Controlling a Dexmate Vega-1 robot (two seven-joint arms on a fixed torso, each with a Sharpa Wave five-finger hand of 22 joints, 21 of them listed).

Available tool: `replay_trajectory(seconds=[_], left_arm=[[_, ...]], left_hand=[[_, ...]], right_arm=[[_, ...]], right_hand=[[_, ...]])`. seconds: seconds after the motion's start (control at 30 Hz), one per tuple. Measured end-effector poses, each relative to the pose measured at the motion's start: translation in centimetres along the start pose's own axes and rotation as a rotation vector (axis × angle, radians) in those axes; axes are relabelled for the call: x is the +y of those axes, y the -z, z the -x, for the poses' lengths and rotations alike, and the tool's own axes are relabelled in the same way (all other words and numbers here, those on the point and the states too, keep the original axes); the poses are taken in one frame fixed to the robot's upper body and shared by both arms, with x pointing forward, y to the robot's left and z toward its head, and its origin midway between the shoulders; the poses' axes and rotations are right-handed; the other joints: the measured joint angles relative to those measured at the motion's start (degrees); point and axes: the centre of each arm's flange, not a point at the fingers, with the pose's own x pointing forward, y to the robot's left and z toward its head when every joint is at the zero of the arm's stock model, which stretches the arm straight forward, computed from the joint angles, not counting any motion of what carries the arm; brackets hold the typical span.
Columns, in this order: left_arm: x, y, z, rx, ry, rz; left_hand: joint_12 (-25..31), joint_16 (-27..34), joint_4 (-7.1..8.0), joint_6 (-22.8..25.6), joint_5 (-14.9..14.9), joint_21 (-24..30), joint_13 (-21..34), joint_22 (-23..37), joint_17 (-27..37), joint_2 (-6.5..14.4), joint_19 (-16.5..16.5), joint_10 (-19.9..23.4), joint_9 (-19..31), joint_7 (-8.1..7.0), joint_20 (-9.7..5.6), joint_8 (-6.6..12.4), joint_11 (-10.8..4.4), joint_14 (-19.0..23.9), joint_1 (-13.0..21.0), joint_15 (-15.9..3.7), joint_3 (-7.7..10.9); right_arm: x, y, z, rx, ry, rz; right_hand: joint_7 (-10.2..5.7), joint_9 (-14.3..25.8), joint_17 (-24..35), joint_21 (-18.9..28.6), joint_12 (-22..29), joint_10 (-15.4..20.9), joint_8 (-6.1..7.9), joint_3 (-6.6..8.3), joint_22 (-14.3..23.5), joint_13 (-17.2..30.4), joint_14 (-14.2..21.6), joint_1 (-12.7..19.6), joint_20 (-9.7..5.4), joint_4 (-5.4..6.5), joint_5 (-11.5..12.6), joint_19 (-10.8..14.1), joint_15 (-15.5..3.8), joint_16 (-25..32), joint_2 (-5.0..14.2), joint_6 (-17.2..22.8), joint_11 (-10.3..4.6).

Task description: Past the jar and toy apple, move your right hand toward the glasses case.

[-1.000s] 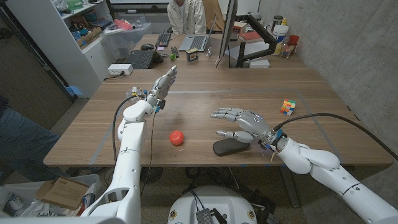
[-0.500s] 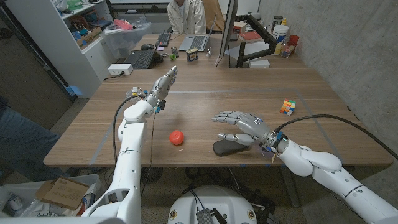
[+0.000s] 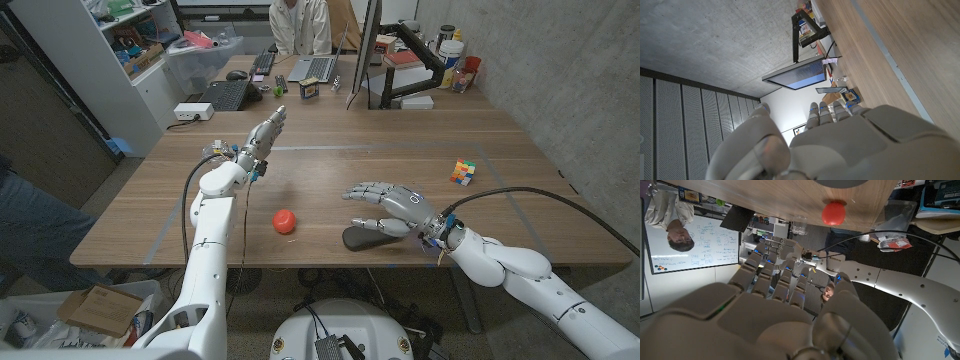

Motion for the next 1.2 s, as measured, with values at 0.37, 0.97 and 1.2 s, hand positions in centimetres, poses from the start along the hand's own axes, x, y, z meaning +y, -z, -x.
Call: replay_trajectory(seconds=[0.37, 0.97, 1.2], left_arm=[[-0.1, 0.1, 0.0, 0.008, 0.003, -0.002], [-0.7, 0.0, -0.5, 0.013, 0.019, -0.010], [-0.8, -0.1, -0.6, 0.012, 0.021, -0.011]], left_hand=[[0.0, 0.0, 0.00, 0.0, 0.0, 0.0, 0.0, 0.0, 0.0, 0.2, 0.0, 0.0, 0.0, 0.00, 0.00, 0.00, 0.00, 0.0, 0.2, 0.00, 0.00], [0.0, 0.0, -0.17, 0.0, 0.0, 0.0, 0.0, 0.0, 0.0, 0.5, 0.0, 0.0, 0.0, 0.00, 0.00, 0.00, 0.00, 0.0, -0.1, 0.00, -0.17], [0.0, 0.0, -0.24, 0.0, 0.0, 0.0, 0.0, 0.0, 0.0, 0.5, 0.0, 0.0, 0.0, 0.00, 0.00, 0.00, 0.00, -0.3, -0.1, 0.32, -0.24]], right_arm=[[1.0, -0.1, 0.4, 0.013, -0.028, -0.014], [1.8, -0.1, 0.8, 0.028, -0.083, -0.005], [2.1, 0.0, 0.9, 0.028, -0.111, 0.000]], right_hand=[[0.03, 0.0, 0.0, 0.0, 0.0, 0.0, 0.00, -0.24, 0.0, 0.0, 0.0, 0.1, 0.20, -0.24, 0.2, -0.2, 0.00, -0.2, -0.07, 0.4, 0.00], [0.10, -0.1, 0.0, 0.0, 0.0, 0.3, 0.97, 0.00, 0.0, 0.0, -0.3, 0.9, 0.71, -0.47, 0.2, -0.7, -0.32, -0.2, -0.47, 4.0, -0.29], [0.10, -0.1, 0.0, 0.0, 0.0, 0.6, 0.96, 0.00, 0.0, 0.0, -0.3, 1.3, 1.02, -0.47, 0.2, -1.0, -0.32, -0.2, -0.23, 4.6, 0.00]])
